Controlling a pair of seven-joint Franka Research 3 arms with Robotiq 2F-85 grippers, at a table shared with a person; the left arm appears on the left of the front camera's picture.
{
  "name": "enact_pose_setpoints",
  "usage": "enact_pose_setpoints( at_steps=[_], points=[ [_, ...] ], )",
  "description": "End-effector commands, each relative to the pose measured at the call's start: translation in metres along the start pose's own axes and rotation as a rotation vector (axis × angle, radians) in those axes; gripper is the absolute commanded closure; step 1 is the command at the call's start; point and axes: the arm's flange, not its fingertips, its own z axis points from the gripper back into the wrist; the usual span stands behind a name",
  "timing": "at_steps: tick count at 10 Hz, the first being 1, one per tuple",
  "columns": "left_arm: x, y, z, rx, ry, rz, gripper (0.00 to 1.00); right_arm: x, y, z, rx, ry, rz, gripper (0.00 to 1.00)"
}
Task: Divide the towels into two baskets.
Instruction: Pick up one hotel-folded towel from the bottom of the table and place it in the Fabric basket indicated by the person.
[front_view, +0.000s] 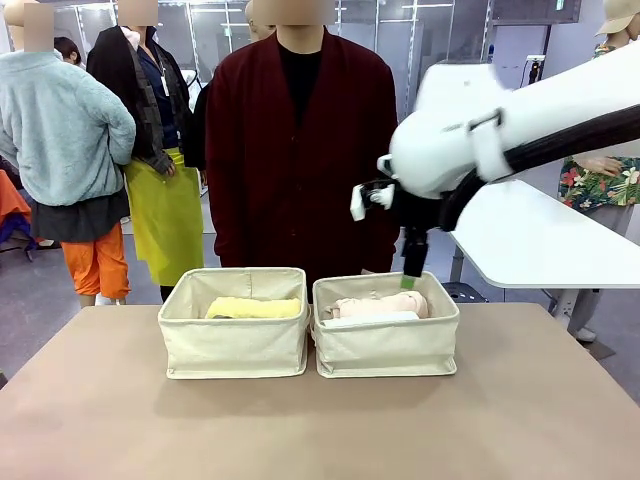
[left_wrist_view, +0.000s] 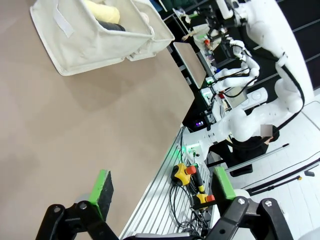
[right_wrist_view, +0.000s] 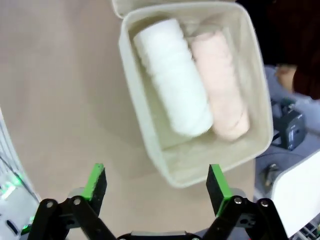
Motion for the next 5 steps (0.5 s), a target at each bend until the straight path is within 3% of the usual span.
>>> enact_pose_setpoints(
  at_steps=[1, 5],
  points=[
    [-0.002, -0.005, 0.002, -0.008, 0.0, -0.005, 0.0, -0.072, 0.016, 0.013, 0.081, -0.115, -0.12, 0.0],
    [-0.002, -0.005, 0.002, -0.008, 0.0, -0.005, 0.0, -0.211, 0.031, 0.042, 0.38, -0.512, -0.404, 0.0]
  ],
)
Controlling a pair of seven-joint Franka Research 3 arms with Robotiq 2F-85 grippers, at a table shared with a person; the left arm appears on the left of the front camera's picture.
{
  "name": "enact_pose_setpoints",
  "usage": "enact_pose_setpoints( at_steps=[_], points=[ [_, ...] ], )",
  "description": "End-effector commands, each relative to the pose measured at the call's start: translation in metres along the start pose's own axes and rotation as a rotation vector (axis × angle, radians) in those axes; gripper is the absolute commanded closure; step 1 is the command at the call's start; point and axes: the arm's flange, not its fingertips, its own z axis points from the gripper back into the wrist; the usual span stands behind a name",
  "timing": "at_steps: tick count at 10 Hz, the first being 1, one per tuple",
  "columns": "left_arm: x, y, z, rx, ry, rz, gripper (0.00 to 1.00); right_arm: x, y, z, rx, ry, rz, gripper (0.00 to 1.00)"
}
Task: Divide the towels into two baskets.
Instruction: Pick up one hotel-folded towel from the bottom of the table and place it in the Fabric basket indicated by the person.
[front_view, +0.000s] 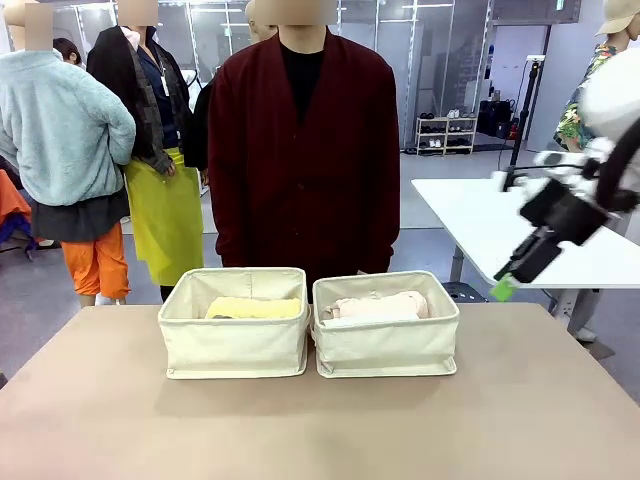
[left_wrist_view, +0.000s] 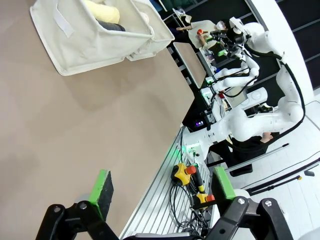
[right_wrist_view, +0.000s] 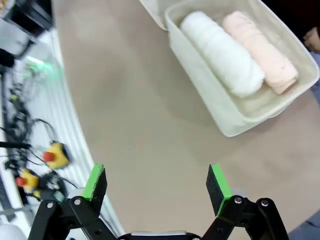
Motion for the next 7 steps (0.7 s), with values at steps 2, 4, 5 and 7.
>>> enact_pose_setpoints(
  at_steps=[2, 4, 5, 7],
  points=[
    [-0.003, -0.005, 0.003, -0.008, -0.001, -0.005, 0.0, -0.081, -0.016, 0.046, 0.168, -0.325, -0.229, 0.0],
    [-0.003, -0.005, 0.003, -0.008, -0.001, -0.005, 0.0, -0.147, -0.045, 0.058, 0.245, -0.499, -0.418, 0.0],
    [-0.003, -0.005, 0.003, -0.008, -0.001, -0.005, 0.0, -0.17, -0.057, 0.058, 0.301, -0.557, -0.471, 0.0],
    [-0.003, -0.005, 0.003, -0.008, -0.001, -0.005, 0.0, -0.217, -0.081, 0.051, 0.41, -0.628, -0.607, 0.0]
  ],
)
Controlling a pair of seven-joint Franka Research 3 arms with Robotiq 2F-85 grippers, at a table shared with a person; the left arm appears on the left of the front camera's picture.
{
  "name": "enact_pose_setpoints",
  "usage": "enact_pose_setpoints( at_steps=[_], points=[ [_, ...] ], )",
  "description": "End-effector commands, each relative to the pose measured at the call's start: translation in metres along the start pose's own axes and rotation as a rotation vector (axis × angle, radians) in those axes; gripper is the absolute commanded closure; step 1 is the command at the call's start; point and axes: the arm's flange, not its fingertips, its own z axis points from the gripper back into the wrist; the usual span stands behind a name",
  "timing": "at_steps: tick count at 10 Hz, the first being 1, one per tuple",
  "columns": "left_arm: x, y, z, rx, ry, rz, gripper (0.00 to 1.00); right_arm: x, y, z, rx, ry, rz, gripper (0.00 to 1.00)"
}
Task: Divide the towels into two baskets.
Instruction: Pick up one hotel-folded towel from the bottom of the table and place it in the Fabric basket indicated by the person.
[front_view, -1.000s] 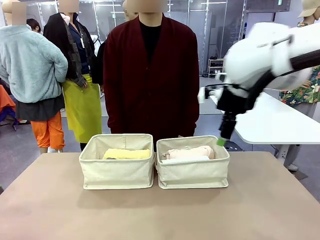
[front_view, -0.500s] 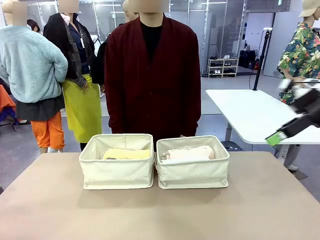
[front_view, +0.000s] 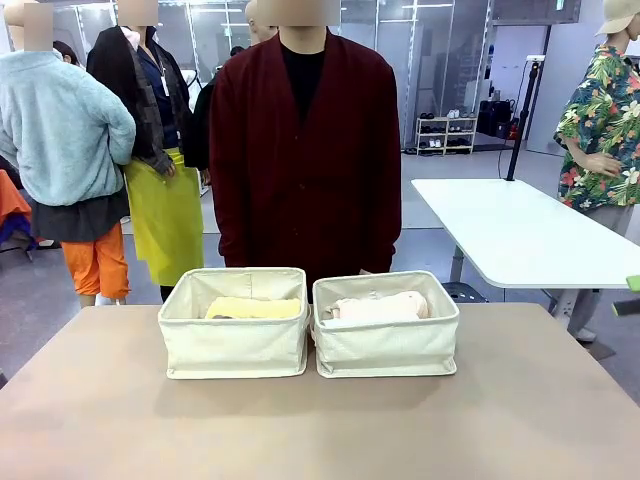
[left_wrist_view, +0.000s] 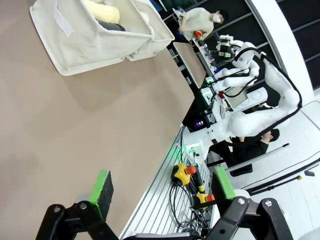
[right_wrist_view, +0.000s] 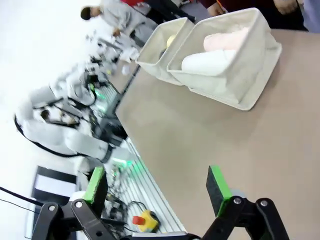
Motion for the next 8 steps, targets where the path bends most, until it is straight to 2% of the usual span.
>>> enact_pose_setpoints(
  at_steps=[1, 3, 5, 6, 8],
  points=[
    [-0.003, -0.005, 0.003, -0.008, -0.002, -0.005, 0.0, -0.005, -0.031, 0.011, 0.101, -0.078, -0.11, 0.0],
    [-0.003, -0.005, 0.003, -0.008, -0.002, -0.005, 0.0, -0.024, -0.052, 0.019, 0.123, -0.102, -0.19, 0.0],
    [-0.003, -0.005, 0.003, -0.008, -0.002, -0.005, 0.0, -0.027, -0.066, 0.021, 0.126, -0.126, -0.184, 0.0],
    [-0.003, -0.005, 0.003, -0.008, -0.002, -0.005, 0.0, -0.038, -0.062, 0.018, 0.116, -0.096, -0.204, 0.0],
    [-0.003, -0.005, 0.003, -0.008, -0.002, -0.005, 0.0, -0.038, -0.062, 0.018, 0.116, -0.096, -0.204, 0.0]
  ],
)
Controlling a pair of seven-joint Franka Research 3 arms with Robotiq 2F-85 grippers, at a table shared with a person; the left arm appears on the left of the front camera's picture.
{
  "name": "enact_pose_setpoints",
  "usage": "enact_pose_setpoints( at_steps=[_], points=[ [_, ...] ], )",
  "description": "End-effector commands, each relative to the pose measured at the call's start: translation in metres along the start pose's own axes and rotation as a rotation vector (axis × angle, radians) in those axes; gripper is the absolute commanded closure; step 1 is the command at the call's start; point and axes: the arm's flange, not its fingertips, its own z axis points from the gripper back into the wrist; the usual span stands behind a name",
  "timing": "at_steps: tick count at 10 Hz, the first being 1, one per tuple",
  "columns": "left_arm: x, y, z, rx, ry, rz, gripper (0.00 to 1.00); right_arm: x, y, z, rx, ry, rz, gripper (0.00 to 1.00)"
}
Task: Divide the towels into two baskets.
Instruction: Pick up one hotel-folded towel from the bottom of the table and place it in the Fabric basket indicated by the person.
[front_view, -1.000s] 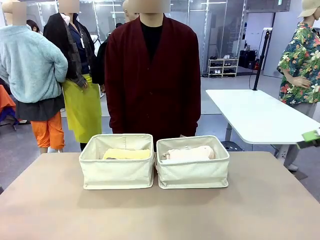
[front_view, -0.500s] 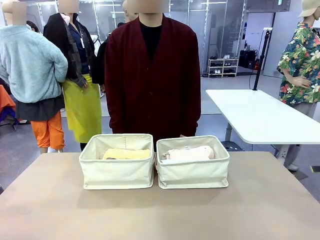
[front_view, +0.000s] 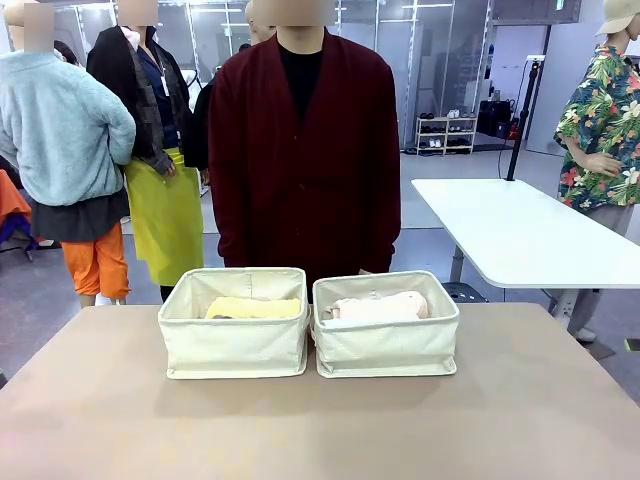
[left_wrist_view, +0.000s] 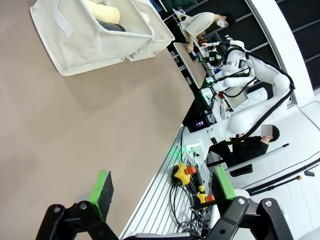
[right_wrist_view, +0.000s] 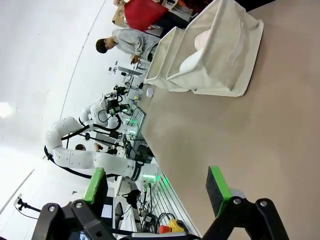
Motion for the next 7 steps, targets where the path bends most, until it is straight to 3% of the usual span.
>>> enact_pose_setpoints(
  at_steps=[1, 7],
  points=[
    [-0.0026, -0.0048, 0.0026, -0.008, -0.001, -0.005, 0.0, -0.0022, 0.0057, -0.0009, -0.006, 0.005, 0.01, 0.0],
    [-0.0026, -0.0048, 0.0026, -0.008, -0.001, -0.005, 0.0, -0.0022, 0.0057, -0.0009, -0.006, 0.005, 0.01, 0.0]
  ],
)
